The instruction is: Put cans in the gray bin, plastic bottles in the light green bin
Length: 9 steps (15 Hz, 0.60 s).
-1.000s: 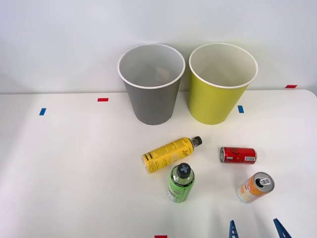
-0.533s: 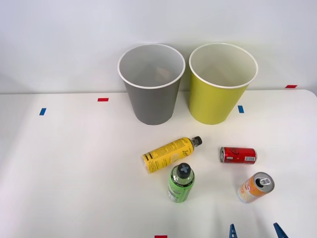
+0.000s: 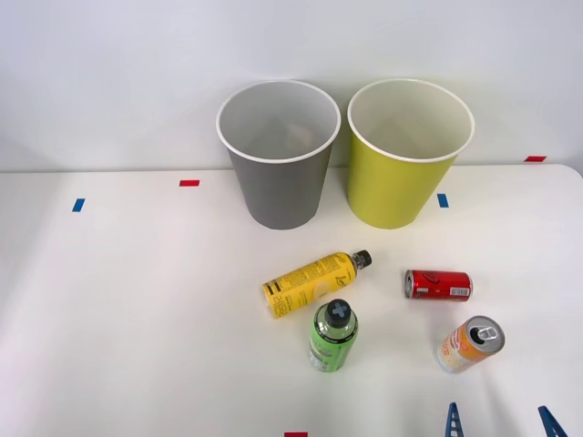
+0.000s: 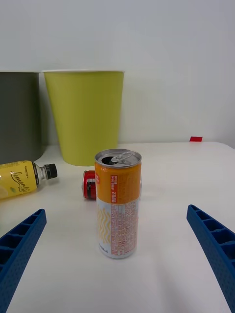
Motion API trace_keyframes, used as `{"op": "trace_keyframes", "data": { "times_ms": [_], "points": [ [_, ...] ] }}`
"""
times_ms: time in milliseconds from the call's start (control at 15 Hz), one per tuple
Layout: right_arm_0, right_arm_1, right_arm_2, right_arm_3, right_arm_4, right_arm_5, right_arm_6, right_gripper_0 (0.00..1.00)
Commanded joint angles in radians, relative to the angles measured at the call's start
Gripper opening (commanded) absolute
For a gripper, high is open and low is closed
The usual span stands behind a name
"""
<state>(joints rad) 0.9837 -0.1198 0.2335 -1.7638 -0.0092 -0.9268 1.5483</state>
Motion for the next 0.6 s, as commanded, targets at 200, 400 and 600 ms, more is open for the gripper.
{"op": "trace_keyframes", "data": {
  "times_ms": [200, 400, 600],
  "points": [
    [-0.086, 0.035, -0.007, 0.061, -0.018, 0.0, 0.024, 1.0],
    [-0.149, 0.052, -0.037, 0.076, -0.022, 0.01, 0.035, 1.0],
    [-0.197, 0.068, -0.063, 0.078, -0.014, 0.065, 0.039, 1.0]
  ]
}}
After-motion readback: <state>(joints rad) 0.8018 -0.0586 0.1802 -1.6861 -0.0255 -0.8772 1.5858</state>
